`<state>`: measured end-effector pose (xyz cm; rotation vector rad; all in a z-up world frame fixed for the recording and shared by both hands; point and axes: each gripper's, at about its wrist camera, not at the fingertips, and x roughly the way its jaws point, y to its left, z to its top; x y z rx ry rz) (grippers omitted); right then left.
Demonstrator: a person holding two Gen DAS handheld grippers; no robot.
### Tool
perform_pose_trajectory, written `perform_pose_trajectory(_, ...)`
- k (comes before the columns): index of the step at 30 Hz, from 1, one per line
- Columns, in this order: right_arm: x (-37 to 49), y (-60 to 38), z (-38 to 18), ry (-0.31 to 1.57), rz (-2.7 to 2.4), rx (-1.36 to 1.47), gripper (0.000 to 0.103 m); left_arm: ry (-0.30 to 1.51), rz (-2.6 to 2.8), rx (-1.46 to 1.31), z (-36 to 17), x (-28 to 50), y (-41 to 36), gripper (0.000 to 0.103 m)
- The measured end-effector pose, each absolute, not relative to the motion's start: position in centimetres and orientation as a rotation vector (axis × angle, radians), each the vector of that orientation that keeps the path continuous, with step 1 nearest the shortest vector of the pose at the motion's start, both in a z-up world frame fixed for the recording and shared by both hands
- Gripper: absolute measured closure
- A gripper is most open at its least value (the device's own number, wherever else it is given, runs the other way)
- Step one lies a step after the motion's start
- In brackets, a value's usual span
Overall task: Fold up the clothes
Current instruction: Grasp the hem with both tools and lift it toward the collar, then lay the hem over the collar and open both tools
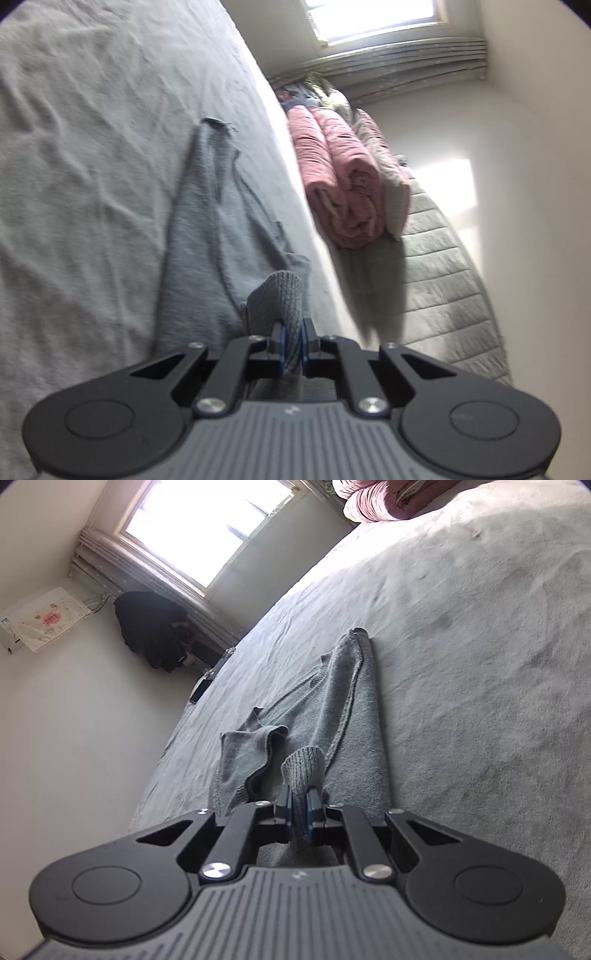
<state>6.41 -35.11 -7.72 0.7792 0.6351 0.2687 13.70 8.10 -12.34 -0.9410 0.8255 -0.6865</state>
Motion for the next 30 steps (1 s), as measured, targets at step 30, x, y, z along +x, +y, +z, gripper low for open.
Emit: perform_pose_trajectory(30, 6.7, -29.9, -7.7, 0.651, 0.172, 0.279, 0.080, 0.685, -0.602, -0.434, -11.2, 11.6, 4.0, 0.075)
